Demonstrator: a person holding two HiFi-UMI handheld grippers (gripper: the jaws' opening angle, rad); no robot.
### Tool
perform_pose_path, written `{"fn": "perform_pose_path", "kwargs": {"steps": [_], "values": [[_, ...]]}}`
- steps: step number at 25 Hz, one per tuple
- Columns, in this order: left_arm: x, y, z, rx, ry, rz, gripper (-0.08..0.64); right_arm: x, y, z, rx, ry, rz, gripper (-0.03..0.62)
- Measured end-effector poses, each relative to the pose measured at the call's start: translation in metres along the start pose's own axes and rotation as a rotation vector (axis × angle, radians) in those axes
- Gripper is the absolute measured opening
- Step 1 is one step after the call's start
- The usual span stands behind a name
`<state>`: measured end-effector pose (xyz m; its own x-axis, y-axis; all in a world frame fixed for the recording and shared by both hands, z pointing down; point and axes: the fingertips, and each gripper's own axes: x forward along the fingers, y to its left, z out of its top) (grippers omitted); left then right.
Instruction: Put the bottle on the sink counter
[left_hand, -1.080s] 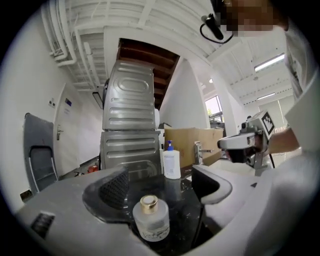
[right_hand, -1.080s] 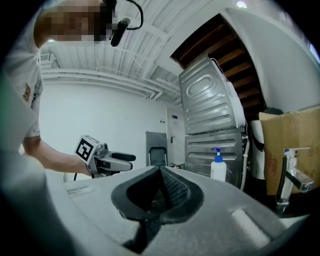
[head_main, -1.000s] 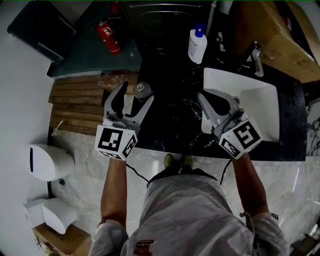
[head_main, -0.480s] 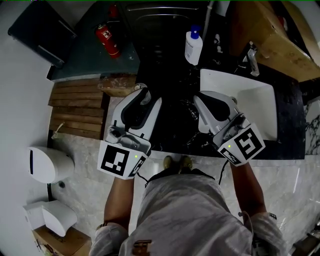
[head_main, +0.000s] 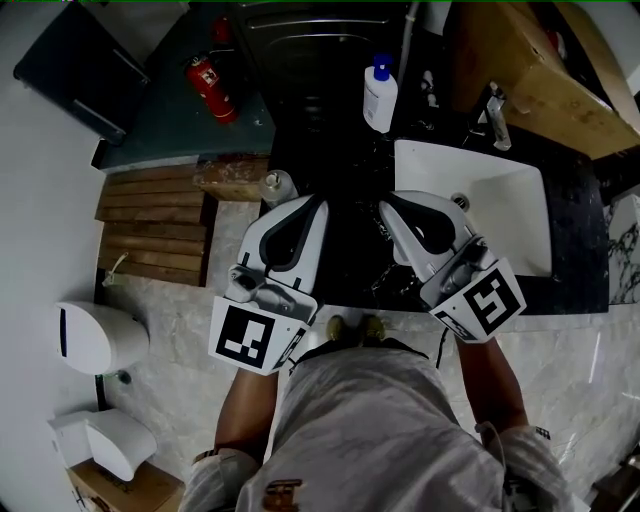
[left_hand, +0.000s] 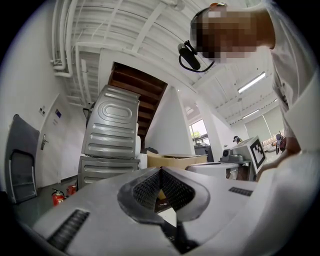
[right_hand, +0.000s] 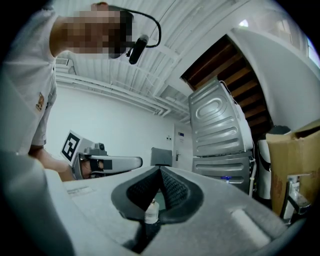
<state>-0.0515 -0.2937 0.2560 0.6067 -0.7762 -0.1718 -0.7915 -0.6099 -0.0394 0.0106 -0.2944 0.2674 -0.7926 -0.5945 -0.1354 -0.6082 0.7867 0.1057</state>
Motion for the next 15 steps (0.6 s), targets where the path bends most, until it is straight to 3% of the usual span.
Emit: {"fn": "perform_pose_path", "kwargs": {"steps": [15], "values": [[-0.003,-0.011,0.001,-0.002,-0.004,-0.016,0.000,-0.003,0.013,0.001,-0.013,-0.001,-0.002,0.000]]}}
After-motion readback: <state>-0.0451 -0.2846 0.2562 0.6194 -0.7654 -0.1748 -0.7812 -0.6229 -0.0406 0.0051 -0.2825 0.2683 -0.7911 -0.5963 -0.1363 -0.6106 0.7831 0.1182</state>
